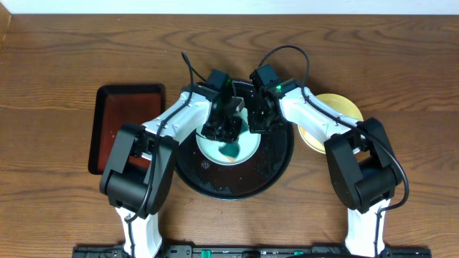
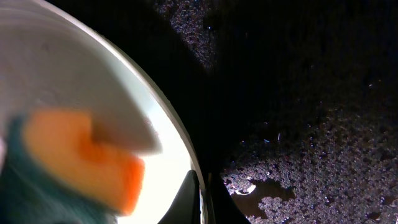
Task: Clean dirty plates on tray and stack at the side
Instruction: 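Scrub the held pale green plate with the sponge in left gripper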
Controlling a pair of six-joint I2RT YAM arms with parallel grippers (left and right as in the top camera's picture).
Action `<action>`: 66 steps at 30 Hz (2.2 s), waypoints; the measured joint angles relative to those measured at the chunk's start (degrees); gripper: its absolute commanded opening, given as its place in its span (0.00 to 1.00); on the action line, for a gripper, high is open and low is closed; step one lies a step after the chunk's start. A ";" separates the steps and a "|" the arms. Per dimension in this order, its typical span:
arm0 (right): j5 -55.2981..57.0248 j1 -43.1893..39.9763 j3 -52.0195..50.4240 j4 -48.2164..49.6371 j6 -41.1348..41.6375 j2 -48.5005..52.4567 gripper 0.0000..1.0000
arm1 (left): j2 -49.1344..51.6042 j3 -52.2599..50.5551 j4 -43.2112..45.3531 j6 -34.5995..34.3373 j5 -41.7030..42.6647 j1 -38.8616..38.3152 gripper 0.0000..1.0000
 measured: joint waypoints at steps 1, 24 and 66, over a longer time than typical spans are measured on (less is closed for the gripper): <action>0.02 0.00 0.00 0.00 0.00 0.00 0.01 | 0.00 0.00 1.27 -0.46 -1.09 0.33 0.07; -1.20 0.04 -0.04 0.74 0.28 0.00 0.01 | -0.37 1.14 -8.57 -2.60 -21.09 2.56 0.07; -1.77 0.11 -0.04 0.50 0.46 0.00 0.01 | -1.51 2.29 -18.53 -2.05 -13.86 3.04 0.07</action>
